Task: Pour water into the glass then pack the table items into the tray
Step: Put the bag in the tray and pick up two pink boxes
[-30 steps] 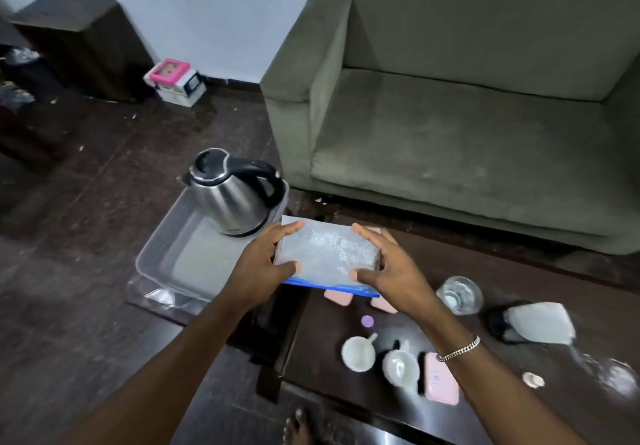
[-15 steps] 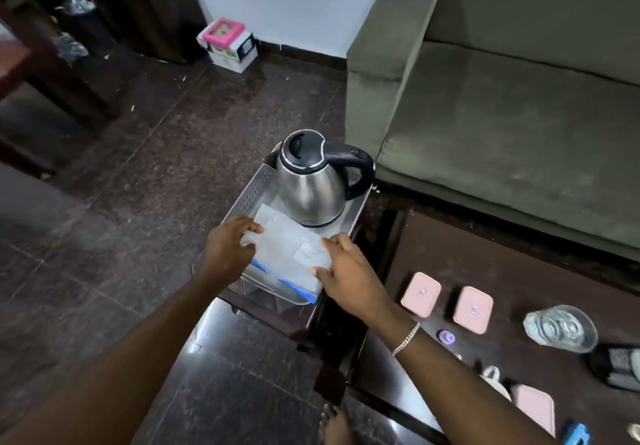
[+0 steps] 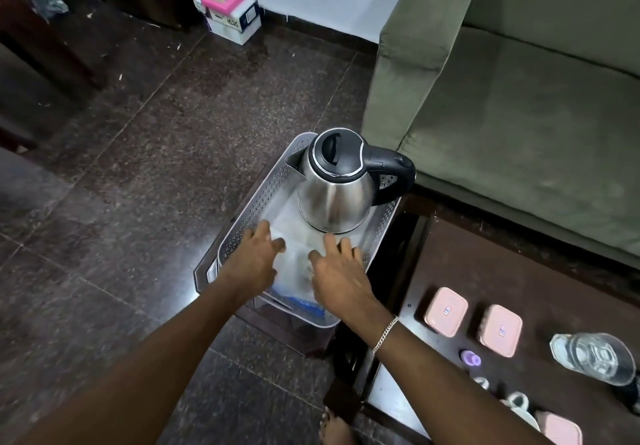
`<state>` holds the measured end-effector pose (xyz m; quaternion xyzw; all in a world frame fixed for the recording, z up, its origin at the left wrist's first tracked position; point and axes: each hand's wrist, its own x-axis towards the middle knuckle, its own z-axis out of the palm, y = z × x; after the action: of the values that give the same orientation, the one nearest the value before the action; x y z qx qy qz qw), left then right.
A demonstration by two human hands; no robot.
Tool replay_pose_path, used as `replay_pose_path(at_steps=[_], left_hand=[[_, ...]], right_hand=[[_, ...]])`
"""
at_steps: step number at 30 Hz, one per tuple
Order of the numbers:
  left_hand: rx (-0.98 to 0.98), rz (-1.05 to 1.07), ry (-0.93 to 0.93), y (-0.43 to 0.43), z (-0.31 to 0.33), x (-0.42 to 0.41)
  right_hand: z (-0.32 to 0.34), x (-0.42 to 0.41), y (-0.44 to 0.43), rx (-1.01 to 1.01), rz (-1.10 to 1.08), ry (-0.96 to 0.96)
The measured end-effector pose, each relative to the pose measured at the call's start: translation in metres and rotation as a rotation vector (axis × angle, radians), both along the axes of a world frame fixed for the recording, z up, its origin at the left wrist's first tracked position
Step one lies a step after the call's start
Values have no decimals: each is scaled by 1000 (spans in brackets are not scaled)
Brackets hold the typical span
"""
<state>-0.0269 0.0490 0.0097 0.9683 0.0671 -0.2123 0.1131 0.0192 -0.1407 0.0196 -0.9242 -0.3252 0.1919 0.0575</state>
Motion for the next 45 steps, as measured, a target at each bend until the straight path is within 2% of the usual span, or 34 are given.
replay_pose_path(at_steps=[3,6,20,23,28,31,34,37,42,45], left_hand=[[-28,-79,130,-2,-2,12],[-24,-79,142,1,-7,14],[-22,-57,118,-8,3,10],[-25,-21,28,-18,16,4],[-123,-111,-287,-64,53,3],[-246,-212,-343,-115,71,13],[-316,-299,-285,-171,68,28],[-273,-370,-170,-228,43,41],[-187,-459,-24,-298,-16,53],[-93,-508,29,-315,-47,54]], right_hand=[[-2,-2,10,26,70,155],[-8,-2,11,5,67,218],[-2,-6,-3,10,50,201],[7,-8,-19,170,28,158],[30,-6,-81,502,-109,84],[37,2,-138,557,-199,29],[30,8,-204,528,-282,8],[10,8,-270,427,-394,45],[-35,5,-348,23,-422,75],[-57,1,-368,-73,-399,102]])
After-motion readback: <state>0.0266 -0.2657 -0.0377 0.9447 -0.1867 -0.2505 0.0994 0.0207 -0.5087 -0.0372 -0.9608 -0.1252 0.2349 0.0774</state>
